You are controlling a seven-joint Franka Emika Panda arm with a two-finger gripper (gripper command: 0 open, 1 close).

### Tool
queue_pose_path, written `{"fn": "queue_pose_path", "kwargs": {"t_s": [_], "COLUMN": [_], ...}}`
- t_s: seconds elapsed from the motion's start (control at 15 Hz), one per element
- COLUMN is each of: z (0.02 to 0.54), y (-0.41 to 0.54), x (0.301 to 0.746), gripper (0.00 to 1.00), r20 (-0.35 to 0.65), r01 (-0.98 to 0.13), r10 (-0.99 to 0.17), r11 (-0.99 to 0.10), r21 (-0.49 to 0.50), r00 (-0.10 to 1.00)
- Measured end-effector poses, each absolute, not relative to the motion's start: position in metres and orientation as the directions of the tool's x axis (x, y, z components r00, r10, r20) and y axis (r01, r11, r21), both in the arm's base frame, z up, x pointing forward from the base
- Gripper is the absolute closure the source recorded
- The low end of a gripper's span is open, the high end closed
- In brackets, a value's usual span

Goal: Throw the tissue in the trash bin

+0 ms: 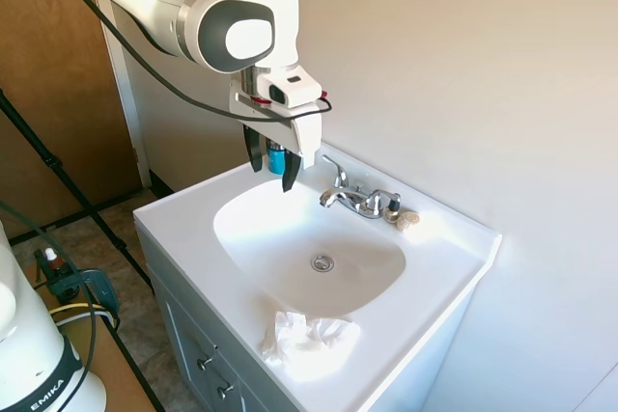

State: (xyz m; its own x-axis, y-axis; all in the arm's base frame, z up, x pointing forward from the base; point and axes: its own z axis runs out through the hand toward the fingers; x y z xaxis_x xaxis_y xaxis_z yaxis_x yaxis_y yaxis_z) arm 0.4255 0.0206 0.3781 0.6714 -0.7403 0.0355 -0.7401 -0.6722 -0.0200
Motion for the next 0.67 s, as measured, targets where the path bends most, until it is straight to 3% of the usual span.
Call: {"fn": "queue_pose_path", "kwargs": {"t_s": [0.33, 0.67], "z": [0.376, 0.362], "y": [0.008, -0.052], "x": [0.426, 0.408], "gripper": [0.00, 0.00], "r20": [0.041, 0.023], "r01": [-0.758, -0.844], "r10": [-0.758, -0.843], "r11": [-0.652, -0.537], "r21": [-0.006, 0.008], "r00": [0.651, 0.537]}}
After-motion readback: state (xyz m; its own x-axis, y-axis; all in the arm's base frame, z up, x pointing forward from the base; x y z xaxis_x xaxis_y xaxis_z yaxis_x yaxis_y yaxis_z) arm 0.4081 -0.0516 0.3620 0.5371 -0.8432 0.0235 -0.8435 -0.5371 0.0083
